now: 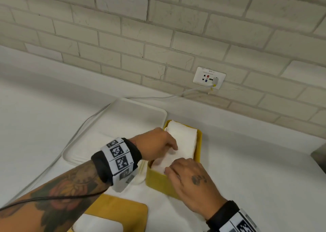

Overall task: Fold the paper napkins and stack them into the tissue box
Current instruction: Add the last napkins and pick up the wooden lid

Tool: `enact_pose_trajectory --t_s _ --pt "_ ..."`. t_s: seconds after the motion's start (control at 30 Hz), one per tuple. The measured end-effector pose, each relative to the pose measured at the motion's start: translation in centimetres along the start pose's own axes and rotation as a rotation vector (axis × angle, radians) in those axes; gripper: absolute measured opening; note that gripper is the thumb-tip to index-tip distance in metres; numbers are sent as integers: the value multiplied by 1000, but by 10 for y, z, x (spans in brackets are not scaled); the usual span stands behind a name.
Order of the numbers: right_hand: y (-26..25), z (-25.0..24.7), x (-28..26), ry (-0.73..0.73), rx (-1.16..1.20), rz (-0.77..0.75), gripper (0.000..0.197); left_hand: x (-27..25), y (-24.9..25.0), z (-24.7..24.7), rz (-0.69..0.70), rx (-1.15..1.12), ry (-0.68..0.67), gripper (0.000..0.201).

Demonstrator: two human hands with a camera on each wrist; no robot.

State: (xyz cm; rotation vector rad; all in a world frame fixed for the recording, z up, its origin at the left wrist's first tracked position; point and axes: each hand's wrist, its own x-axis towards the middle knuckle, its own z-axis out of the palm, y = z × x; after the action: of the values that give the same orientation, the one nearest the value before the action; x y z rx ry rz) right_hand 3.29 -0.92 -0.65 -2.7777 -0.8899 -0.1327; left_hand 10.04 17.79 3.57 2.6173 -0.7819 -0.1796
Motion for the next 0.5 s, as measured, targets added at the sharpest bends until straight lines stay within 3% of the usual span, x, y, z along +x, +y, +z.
enact_pose_trajectory --t_s 0.1,0.17,0.27,0.37,0.5 --pt "1 7 -7 89 67 22 40 -17 -29 -18 -76 -46 155 39" --pt "4 17 -11 209 -29 -52 23 -30 -58 -22 -236 20 66 41" --pt "10 28 -11 331 -96 -109 19 -50 -93 -19 -448 119 -158 48" --pt "8 31 -9 343 -122 -93 23 -65 -109 -17 -479 170 -235 52" --pt "8 33 -9 269 -73 -6 32 -69 -117 -13 -498 149 -213 57"
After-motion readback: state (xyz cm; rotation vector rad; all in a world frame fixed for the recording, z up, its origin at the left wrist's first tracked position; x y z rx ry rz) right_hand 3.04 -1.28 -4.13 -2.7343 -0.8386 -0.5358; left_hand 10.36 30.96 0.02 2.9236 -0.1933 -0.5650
